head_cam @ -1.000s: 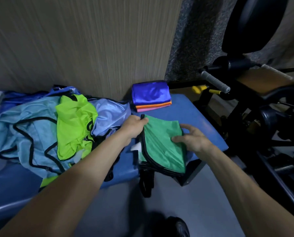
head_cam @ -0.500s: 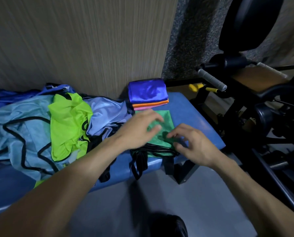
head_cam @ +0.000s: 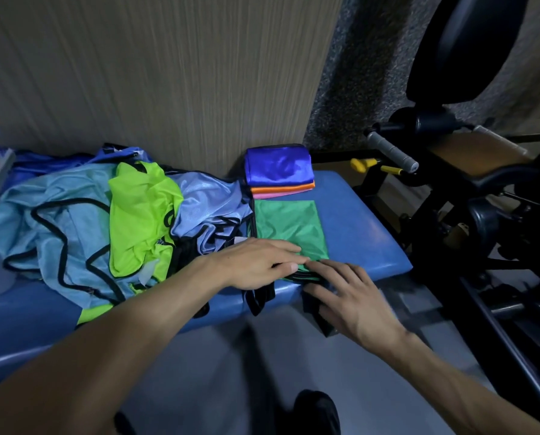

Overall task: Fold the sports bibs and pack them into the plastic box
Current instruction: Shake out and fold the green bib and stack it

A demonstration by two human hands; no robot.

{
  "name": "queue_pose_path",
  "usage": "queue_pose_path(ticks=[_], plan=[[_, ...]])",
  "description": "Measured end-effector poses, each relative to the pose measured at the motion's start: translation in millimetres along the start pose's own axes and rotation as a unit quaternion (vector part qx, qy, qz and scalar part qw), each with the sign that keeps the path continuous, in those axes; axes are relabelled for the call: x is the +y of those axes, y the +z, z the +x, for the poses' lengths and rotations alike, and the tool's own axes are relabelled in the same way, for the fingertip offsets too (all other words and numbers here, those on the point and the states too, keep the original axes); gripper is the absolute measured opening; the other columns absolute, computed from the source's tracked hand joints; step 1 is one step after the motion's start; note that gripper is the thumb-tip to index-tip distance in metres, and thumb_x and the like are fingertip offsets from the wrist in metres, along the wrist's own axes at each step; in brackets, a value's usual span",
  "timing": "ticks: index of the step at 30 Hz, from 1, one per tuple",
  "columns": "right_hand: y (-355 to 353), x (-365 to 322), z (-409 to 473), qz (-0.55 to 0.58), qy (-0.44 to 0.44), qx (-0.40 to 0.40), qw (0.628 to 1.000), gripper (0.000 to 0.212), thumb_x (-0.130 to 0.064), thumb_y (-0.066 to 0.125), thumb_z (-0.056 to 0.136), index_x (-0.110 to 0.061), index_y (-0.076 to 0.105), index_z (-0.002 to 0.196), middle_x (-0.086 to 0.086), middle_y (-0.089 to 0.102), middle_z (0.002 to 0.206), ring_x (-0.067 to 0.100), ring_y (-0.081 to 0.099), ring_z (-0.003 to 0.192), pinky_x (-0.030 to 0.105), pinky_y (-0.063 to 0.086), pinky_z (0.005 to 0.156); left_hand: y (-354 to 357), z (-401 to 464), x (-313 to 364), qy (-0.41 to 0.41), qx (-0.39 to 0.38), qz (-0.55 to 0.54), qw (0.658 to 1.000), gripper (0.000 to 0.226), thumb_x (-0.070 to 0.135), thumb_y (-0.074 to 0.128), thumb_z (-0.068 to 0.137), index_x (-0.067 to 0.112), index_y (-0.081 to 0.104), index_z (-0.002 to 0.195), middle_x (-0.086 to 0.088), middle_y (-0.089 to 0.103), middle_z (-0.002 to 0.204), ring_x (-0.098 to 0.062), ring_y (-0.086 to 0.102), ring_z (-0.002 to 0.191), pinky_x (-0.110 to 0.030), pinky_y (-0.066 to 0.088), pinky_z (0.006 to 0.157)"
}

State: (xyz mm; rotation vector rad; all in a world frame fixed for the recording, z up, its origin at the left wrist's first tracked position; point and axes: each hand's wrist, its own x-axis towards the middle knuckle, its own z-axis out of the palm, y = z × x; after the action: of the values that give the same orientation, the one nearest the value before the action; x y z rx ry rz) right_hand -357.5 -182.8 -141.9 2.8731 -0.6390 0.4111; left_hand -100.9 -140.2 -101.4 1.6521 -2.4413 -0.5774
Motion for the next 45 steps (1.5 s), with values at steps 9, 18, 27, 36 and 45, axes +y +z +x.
queue_pose_path(ticks=[9,18,27,36,45], plan=[[-18.9,6.0,24.2,0.298,0.218,0.066,0.927,0.014,-0.03,0.059,0.102,-0.024,0.066,0.092,-0.008,0.065,0.076,0.011,0.059,0.07,0.03,0.047,0.068,3.0,-0.3,3.5,-0.008,-0.021,0.019,1.0,0.045,0.044,0.032,0.11,0.033,0.047,0.15,0.011,0.025,0.166,-0.01,0.02,0.153,-0.03,0.018,0.122],[-6.0,10.9,75.2,0.204,0.303,-0.046,0.93,0.017,-0.026,0.075,0.085,-0.027,0.057,0.084,-0.006,0.052,0.086,0.025,0.051,0.088,0.041,0.044,0.077,5.3,-0.2,1.8,-0.012,-0.036,0.027,0.999,0.045,0.045,0.031,0.11,0.031,0.05,0.148,0.004,0.027,0.166,-0.015,0.019,0.153,-0.036,0.018,0.125],[-0.2,10.9,71.0,0.164,0.195,0.009,0.967,0.004,-0.018,0.071,0.089,-0.019,0.068,0.087,-0.005,0.067,0.074,0.026,0.063,0.072,0.035,0.044,0.06,-7.0,-27.7,-3.1,0.0,0.198,-0.066,0.978,0.03,0.036,0.042,0.108,0.023,0.068,0.116,0.011,0.063,0.113,-0.006,0.057,0.108,-0.031,0.047,0.097],[-19.8,5.4,53.2,0.123,0.136,-0.063,0.981,0.043,-0.044,0.036,0.091,-0.023,0.064,0.116,-0.005,0.072,0.102,0.024,0.066,0.095,0.038,0.044,0.086,8.6,-87.4,30.1,-0.15,0.119,0.131,0.973,0.067,0.092,0.054,0.064,0.035,0.042,0.097,0.017,0.056,0.09,-0.008,0.057,0.082,-0.034,0.046,0.071],[-23.9,-1.9,53.5,0.056,0.119,-0.136,0.982,0.058,-0.046,0.048,0.085,-0.024,0.054,0.138,-0.002,0.067,0.117,0.022,0.057,0.115,0.041,0.037,0.1,35.0,-85.7,36.6,-0.184,0.225,0.029,0.956,0.028,0.055,0.057,0.09,0.037,0.041,0.105,0.018,0.061,0.094,-0.016,0.064,0.088,-0.035,0.05,0.069]])
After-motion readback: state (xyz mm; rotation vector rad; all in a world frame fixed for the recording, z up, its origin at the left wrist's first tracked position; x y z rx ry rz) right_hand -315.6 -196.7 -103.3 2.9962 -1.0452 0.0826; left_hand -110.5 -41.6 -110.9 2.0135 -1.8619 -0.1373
